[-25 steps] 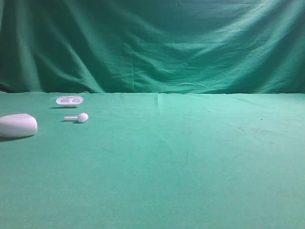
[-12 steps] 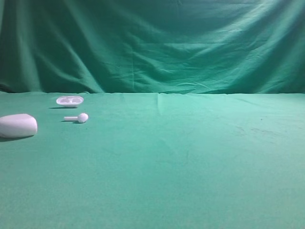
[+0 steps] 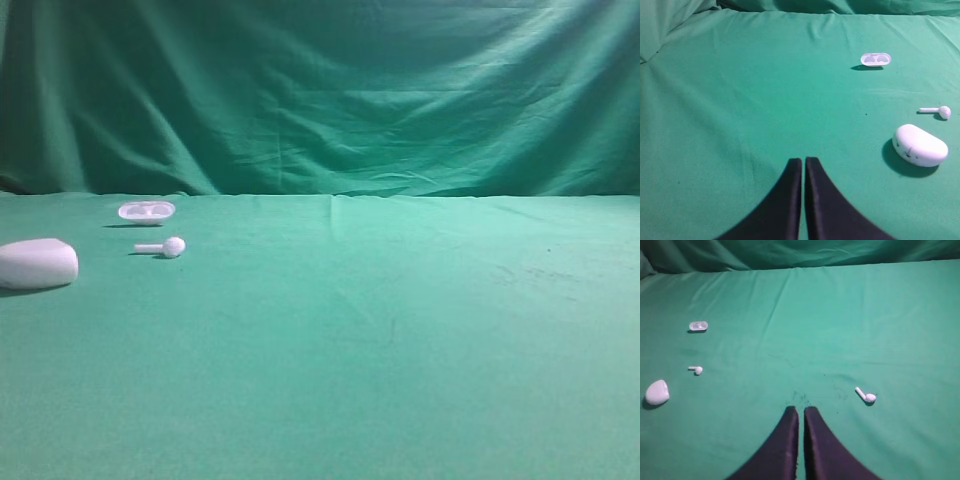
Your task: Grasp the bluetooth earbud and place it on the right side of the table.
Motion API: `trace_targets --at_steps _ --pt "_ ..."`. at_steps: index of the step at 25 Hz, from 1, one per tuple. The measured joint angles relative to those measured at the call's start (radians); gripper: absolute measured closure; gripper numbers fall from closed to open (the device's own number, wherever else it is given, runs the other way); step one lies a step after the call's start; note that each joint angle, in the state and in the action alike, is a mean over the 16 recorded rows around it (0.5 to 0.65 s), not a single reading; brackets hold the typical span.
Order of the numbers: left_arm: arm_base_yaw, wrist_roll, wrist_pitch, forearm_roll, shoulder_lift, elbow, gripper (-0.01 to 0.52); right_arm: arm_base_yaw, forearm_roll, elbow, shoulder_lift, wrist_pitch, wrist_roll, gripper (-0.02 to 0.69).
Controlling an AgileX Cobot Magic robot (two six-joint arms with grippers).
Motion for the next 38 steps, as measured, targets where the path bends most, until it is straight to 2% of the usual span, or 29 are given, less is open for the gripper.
trace_targets --at_steps 7,13,26,32,38 --pt "0.0 0.0 0.0 0.0 0.0 0.0 0.514 0.0 -0.004 0.01 -0.033 -0.036 -0.002 0.665" --pt "0.0 0.0 0.0 0.0 0.0 0.0 0.514 -0.006 -0.037 0.072 -0.085 -0.154 -0.016 0.665" --pt "0.0 0.0 0.0 0.0 0.0 0.0 0.514 -0.119 -0.085 0.537 -0.357 -0.525 -0.042 0.665" --pt "0.0 0.0 0.0 0.0 0.0 0.0 0.514 -0.179 -0.078 0.715 -0.412 -0.592 -0.026 0.665" --pt "0.0 0.0 0.0 0.0 0.0 0.0 0.514 -0.208 -0.068 0.79 -0.415 -0.603 -0.009 0.665"
